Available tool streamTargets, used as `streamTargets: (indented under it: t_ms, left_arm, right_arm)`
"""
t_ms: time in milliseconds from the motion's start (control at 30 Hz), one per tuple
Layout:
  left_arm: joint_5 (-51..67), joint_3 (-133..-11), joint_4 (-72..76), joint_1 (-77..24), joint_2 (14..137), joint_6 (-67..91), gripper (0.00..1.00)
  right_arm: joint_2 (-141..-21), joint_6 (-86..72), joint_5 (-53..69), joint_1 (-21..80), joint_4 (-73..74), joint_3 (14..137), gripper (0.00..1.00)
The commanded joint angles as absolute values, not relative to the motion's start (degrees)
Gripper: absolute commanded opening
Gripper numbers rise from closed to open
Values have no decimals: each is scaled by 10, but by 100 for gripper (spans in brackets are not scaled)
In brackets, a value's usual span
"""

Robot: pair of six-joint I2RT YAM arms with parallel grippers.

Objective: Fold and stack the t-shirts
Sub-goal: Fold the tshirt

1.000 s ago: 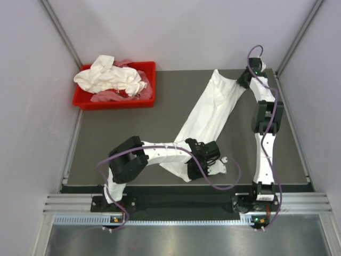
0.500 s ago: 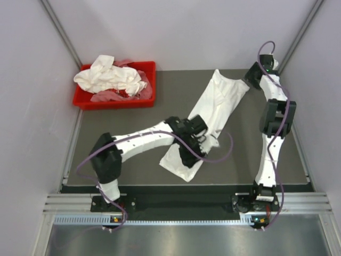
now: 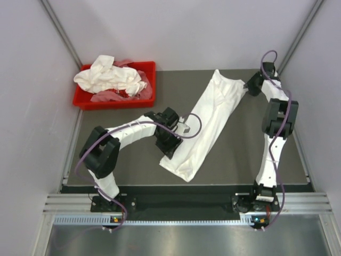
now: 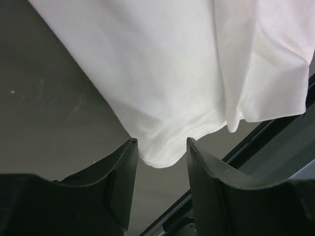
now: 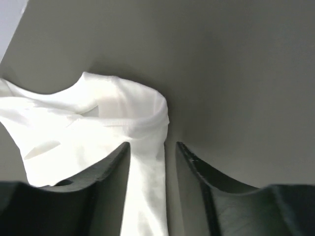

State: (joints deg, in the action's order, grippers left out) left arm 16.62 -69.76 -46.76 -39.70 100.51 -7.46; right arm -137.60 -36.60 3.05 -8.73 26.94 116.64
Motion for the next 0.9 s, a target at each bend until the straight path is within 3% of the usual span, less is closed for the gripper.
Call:
streamTargets:
  t_ms: [0, 133, 167, 300, 533, 867]
  left_arm:
    - [199, -683, -433, -396, 1021, -56, 49]
    - [220, -671, -432, -398, 1050, -54, 37]
    - [233, -669, -433, -400, 1055, -54, 25]
    - [265, -666, -434, -424, 1070, -62, 0]
    - [316, -690, -415, -531, 1085, -81, 0]
    - [349, -777, -332, -581, 1139, -52, 0]
  right_arm:
    - [-1399, -409, 67, -83, 243, 1191, 41]
    - [-1420, -433, 80, -83, 231, 1201, 21]
    - [-1424, -439, 83, -83, 229, 1204, 19]
    - [-1448, -465, 98, -78, 216, 1233, 3]
    - [-1529, -527, 120, -66, 176, 1340, 0]
    - [-1596, -619, 102, -34, 78, 1411, 0]
